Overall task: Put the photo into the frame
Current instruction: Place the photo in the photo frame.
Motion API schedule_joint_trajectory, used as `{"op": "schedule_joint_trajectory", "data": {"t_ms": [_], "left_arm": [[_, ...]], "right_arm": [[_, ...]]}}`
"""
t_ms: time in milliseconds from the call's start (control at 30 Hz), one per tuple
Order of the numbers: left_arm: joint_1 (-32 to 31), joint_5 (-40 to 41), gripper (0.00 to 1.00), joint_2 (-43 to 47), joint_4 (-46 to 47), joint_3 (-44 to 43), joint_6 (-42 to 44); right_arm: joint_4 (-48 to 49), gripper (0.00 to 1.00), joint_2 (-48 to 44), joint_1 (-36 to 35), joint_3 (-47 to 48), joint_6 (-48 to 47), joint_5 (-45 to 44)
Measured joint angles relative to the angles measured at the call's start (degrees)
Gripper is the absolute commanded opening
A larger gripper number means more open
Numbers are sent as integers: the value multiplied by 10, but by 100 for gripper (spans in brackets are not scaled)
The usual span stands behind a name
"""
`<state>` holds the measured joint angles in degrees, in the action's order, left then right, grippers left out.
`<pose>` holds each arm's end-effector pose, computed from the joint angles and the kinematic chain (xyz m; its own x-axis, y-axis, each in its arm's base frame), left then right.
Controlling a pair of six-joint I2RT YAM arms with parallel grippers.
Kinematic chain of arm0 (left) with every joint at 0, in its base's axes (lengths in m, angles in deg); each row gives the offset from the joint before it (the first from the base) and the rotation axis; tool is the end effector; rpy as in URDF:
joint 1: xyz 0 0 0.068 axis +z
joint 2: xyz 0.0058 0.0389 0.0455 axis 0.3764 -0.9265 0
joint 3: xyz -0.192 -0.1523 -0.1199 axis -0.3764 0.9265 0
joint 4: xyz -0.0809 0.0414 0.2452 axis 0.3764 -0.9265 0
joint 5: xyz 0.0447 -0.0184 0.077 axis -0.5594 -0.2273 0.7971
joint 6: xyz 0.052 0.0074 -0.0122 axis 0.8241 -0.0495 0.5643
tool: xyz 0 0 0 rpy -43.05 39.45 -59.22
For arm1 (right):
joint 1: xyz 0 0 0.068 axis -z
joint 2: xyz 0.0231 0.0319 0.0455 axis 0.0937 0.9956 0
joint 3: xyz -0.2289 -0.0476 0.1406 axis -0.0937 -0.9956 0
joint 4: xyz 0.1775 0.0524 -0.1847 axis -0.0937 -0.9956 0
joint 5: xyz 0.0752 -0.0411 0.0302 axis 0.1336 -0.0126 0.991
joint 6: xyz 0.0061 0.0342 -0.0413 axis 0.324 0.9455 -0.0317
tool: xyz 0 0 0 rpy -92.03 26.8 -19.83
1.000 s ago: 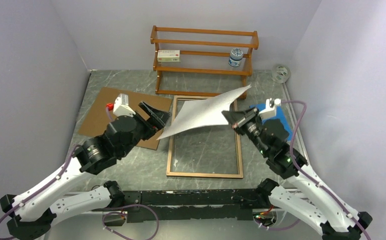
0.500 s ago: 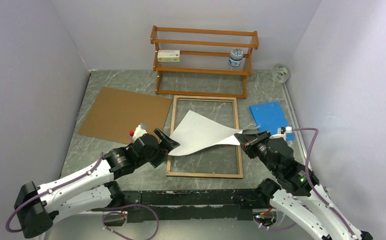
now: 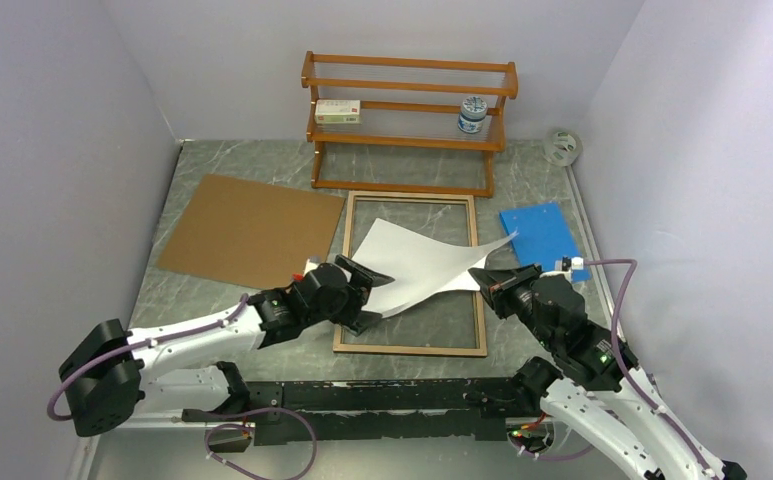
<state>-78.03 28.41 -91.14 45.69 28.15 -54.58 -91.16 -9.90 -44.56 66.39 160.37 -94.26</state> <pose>0.1359 -0.1926 0.2180 -0.6085 -0.7698 0.1929 -0.5666 0.2511 -0.7848 0.0809 0.0518 0.2953 -0.3825 0.9157 -0.1232 0.2957 0.2476 0.9226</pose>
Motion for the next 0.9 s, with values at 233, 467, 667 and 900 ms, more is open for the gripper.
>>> {"op": "schedule_joint_trajectory", "data": {"t_ms": [233, 467, 667, 900], "left_arm": [[-34, -22, 94, -37, 50, -16, -59], [-46, -36, 94, -31, 53, -24, -75], [-55, -38, 94, -2, 37, -27, -79], [-66, -37, 89, -34, 58, -30, -91]], "right_arm": [[7, 0, 9, 0, 0, 5, 3], [14, 0, 20, 0, 0, -1, 4], [22, 0, 21, 0, 0, -4, 4], [37, 0, 19, 0, 0, -3, 8]]}}
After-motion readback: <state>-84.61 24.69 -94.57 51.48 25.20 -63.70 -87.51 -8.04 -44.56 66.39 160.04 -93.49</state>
